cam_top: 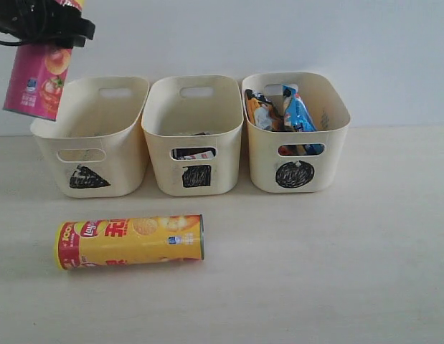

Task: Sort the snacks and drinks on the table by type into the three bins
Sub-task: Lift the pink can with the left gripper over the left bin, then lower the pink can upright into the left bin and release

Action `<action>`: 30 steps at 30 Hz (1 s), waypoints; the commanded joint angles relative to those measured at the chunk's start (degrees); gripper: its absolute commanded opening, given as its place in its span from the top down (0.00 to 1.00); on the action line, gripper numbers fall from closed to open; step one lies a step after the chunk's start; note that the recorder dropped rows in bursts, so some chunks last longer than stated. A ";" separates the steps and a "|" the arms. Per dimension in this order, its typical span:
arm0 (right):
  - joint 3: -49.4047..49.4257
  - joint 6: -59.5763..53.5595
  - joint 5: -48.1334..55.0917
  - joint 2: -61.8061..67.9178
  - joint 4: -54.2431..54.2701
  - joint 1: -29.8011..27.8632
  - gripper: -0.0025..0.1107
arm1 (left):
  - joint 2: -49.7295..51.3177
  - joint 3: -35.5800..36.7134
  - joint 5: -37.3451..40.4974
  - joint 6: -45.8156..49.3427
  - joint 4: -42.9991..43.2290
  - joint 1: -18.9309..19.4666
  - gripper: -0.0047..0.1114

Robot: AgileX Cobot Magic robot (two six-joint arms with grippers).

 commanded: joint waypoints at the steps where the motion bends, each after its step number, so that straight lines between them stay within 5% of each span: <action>1: 0.22 -0.06 -0.45 -0.27 -0.09 -0.17 0.98 | 8.85 -7.80 -8.19 -0.50 -1.41 0.83 0.92; 10: 0.22 -0.06 -0.45 -0.27 -0.09 -0.17 0.98 | 27.56 -25.73 -7.20 -0.50 -1.50 0.93 0.92; 15: 0.22 -0.06 -0.45 -0.27 -0.09 -0.17 0.98 | 31.55 -28.30 -4.28 -0.50 -1.19 1.06 0.91; 17: 0.22 -0.06 -0.45 -0.27 -0.09 -0.17 0.98 | 32.25 -28.30 -3.62 -0.50 -0.30 1.06 0.82; 22: 0.22 -0.06 -0.45 -0.27 -0.09 -0.17 0.98 | 32.40 -28.63 -1.28 -0.96 -0.40 1.19 0.26; 25: 0.22 -0.06 -0.45 -0.27 -0.09 -0.17 0.98 | 32.40 -29.90 1.58 -0.96 -0.51 1.19 0.19; 30: 0.22 -0.06 -0.45 -0.27 -0.09 -0.17 0.98 | 30.98 -33.33 7.37 -0.20 -0.51 0.96 0.21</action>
